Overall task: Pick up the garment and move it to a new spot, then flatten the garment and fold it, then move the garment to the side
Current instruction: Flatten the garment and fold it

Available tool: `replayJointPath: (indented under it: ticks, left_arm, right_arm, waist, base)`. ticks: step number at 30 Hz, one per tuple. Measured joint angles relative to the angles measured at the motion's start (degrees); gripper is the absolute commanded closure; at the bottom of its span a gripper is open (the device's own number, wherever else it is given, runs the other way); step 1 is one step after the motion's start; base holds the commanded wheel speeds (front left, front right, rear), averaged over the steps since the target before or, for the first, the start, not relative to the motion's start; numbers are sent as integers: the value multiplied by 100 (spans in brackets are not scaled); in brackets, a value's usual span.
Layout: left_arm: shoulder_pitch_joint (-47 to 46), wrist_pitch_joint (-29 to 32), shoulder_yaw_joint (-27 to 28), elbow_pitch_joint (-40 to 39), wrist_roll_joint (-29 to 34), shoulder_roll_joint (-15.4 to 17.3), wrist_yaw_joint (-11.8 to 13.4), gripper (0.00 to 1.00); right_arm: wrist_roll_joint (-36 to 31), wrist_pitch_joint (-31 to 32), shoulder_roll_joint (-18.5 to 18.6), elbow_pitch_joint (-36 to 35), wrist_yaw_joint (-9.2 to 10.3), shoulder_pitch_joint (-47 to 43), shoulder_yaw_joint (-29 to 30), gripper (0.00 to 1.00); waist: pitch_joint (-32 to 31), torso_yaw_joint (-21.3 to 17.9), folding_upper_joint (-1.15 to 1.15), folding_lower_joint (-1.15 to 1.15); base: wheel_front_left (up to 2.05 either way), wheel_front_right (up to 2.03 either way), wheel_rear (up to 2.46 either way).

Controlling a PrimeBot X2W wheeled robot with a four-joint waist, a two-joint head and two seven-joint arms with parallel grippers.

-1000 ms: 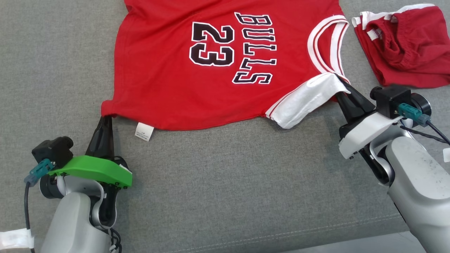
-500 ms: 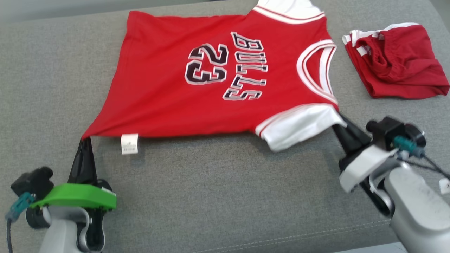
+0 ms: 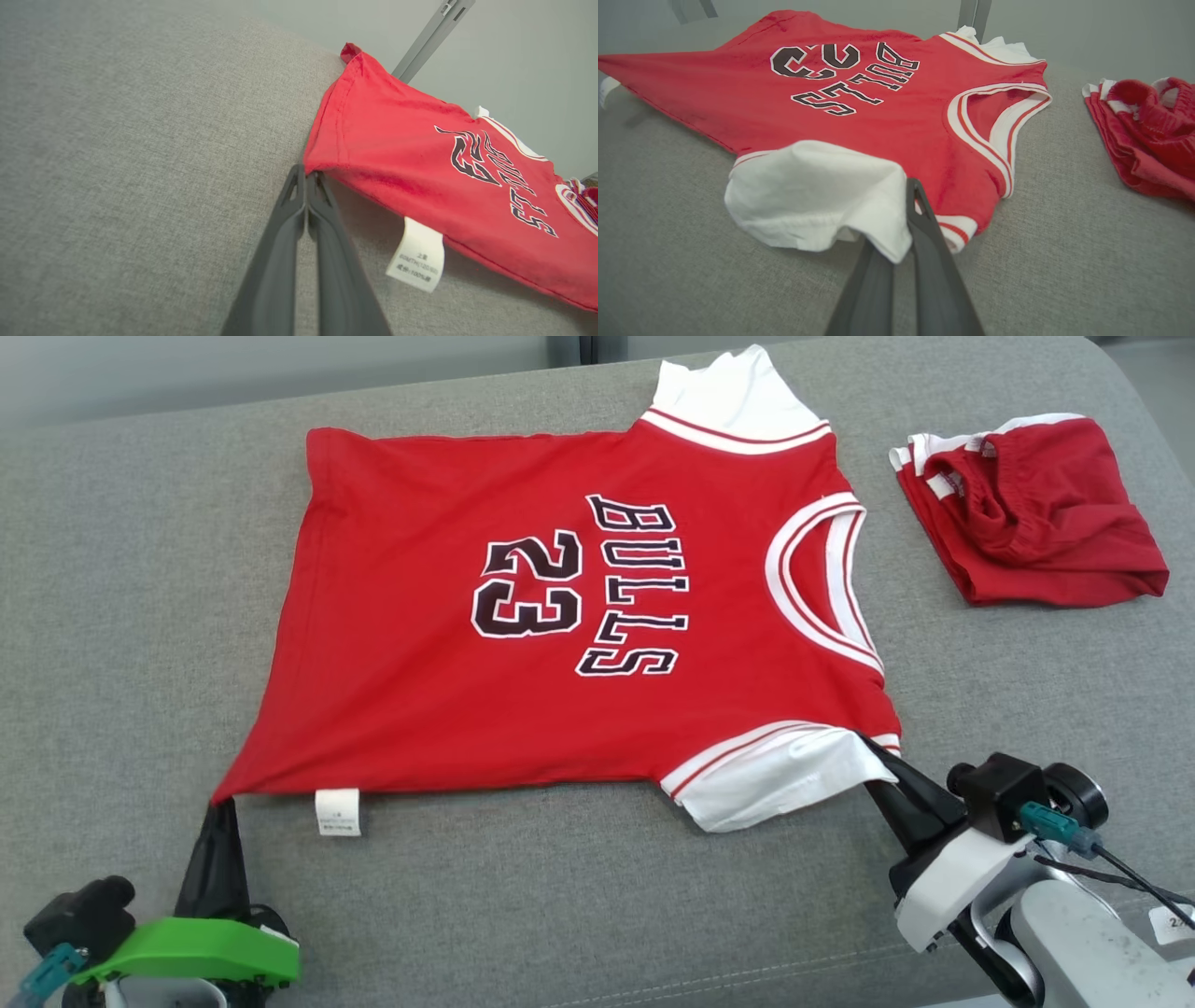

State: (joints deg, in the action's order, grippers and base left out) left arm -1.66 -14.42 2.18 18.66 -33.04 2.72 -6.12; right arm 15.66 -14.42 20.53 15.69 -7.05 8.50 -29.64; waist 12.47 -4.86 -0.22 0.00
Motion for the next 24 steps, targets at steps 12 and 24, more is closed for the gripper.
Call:
replayJointPath:
  ticks: [12, 24]
  left_arm:
    - [316, 0, -31, -576, 4, -1, -26, 100]
    - [622, 0, -409, 7, 157, -5, -68, 100]
  right_arm:
    - [79, 0, 113, -275, -1, -457, -80, 100]
    - [-131, 0, 15, -74, -2, -437, -105, 63]
  waist:
    - [-80, -18, 0, 0]
    - [-128, -104, 0, 0]
  base:
    - [0, 0, 0]
    - [0, 0, 0]
